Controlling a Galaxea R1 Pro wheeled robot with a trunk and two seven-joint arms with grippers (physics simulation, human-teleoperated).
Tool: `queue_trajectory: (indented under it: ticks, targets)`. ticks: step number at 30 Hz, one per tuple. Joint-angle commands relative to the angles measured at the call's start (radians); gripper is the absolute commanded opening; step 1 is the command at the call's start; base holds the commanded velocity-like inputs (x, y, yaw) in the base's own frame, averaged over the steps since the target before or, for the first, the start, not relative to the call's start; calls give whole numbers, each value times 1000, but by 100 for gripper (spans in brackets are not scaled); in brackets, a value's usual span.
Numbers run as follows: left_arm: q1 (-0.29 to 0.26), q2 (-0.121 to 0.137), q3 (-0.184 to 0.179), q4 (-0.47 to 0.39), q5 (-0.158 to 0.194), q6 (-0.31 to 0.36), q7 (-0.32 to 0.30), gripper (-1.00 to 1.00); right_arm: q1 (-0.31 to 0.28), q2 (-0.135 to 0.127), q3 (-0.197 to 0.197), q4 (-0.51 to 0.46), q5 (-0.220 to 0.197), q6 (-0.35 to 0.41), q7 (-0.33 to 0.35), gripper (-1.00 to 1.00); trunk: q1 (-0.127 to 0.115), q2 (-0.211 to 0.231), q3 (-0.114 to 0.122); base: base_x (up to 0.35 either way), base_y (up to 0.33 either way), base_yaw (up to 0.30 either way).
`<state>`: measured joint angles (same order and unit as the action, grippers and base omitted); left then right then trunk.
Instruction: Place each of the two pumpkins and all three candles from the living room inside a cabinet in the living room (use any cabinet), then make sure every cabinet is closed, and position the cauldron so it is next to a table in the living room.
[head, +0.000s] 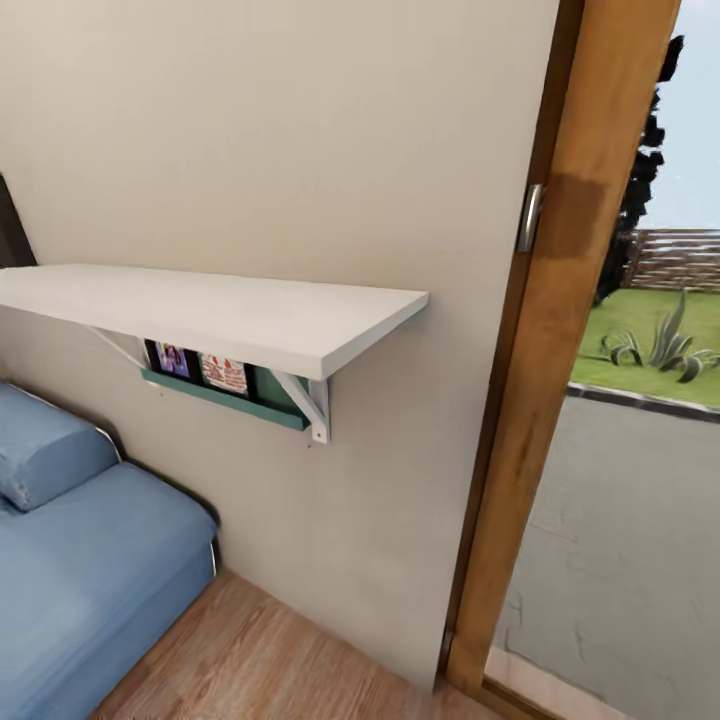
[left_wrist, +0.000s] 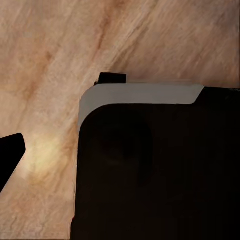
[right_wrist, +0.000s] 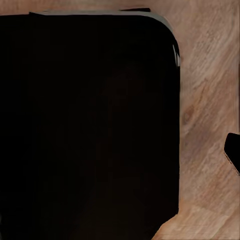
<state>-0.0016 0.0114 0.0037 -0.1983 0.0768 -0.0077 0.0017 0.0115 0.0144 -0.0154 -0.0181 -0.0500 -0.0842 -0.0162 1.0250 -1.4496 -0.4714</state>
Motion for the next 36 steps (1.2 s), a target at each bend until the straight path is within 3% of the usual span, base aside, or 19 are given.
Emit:
queue_trajectory:
  ticks: [1, 2, 5, 8, 15, 27, 36]
  targets:
    - [0, 0, 0, -14, 25, -1, 0, 100, 1, -1, -1, -5, -11, -4, -2, 100, 0, 0, -1, 0, 0, 275]
    - [0, 0, 0, -38, 56, -1, -2, 100, 1, -2, -1, -15, -23, -7, -2, 100, 0, 0, -2, 0, 0, 278]
    - [0, -4, -1, -75, 93, -2, -5, 100, 1, -4, -1, -46, -39, -9, -3, 100, 0, 0, -3, 0, 0, 279]
    - [0, -16, -4, -106, 106, -4, -7, 100, 1, -5, -1, -76, -46, -10, -4, 100, 0, 0, -4, -17, 0, 270]
    - [0, -24, -7, -135, 111, -10, -8, 100, 1, -4, 0, -150, -48, -8, -6, 100, 0, 0, -6, -126, 0, 104]
    - [0, -20, -28, -101, 82, -186, -4, 100, 1, 2, 1, -306, -53, -14, -78, 100, 0, 0, -13, -151, -59, 197]
    - [0, -22, -28, -98, 98, -202, -6, 100, 1, 2, 2, -245, -56, -85, -88, 100, 0, 0, -15, -8, -4, 282]
